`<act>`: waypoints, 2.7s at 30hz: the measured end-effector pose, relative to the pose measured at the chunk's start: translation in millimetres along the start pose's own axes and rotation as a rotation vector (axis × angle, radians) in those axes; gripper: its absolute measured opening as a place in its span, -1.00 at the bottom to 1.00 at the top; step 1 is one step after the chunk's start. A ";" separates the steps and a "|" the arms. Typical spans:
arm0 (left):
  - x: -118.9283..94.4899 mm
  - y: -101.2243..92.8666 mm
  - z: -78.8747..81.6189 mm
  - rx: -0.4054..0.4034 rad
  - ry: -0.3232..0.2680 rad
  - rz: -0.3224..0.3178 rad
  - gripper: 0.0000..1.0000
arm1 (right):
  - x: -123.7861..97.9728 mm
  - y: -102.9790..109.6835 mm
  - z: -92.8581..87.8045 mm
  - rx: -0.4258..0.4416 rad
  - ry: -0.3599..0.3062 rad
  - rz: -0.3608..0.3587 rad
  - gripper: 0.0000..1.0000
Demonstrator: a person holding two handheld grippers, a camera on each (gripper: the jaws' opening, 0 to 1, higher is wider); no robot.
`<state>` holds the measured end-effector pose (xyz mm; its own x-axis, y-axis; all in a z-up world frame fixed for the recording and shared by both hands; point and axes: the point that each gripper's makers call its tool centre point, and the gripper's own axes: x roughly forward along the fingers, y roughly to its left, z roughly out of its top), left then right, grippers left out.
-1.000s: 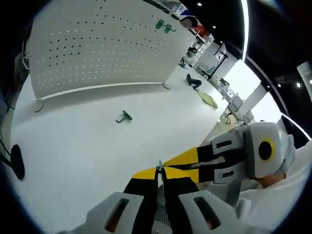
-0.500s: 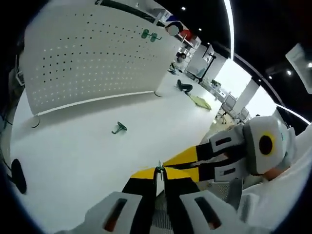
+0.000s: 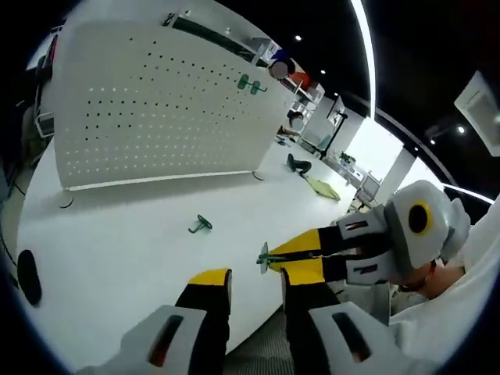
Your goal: Insert the hook assembly into the mounting plate slot until the hook locks in place.
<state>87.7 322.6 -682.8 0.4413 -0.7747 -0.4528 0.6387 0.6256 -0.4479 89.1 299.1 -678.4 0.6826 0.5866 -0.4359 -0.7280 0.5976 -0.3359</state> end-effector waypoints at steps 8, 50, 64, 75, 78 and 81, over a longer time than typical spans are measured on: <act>-1.3 2.4 2.9 -0.015 -0.060 -0.001 -0.41 | 1.5 -25.7 4.4 0.070 -0.021 -0.050 -0.99; 7.1 -16.3 15.3 0.206 -0.222 -0.186 0.08 | 0.1 -170.8 16.4 0.409 -0.155 -0.345 -0.99; 11.4 -31.2 11.1 0.262 -0.243 -0.254 0.17 | 5.9 -222.8 28.1 0.487 -0.210 -0.435 -0.99; 17.8 -32.6 12.2 0.279 -0.227 -0.270 0.19 | 4.9 -258.5 30.9 0.505 -0.208 -0.524 -0.99; 18.7 -33.9 14.7 0.318 -0.227 -0.260 0.15 | 4.7 -268.7 29.7 0.527 -0.204 -0.552 -0.99; 19.4 -34.2 14.6 0.326 -0.223 -0.258 0.17 | 6.8 -276.1 30.6 0.534 -0.210 -0.559 -0.99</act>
<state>83.6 284.9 -665.0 0.3441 -0.9242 -0.1655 0.8943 0.3763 -0.2423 296.7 154.8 -563.0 0.9738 0.1814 -0.1368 -0.1817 0.9833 0.0104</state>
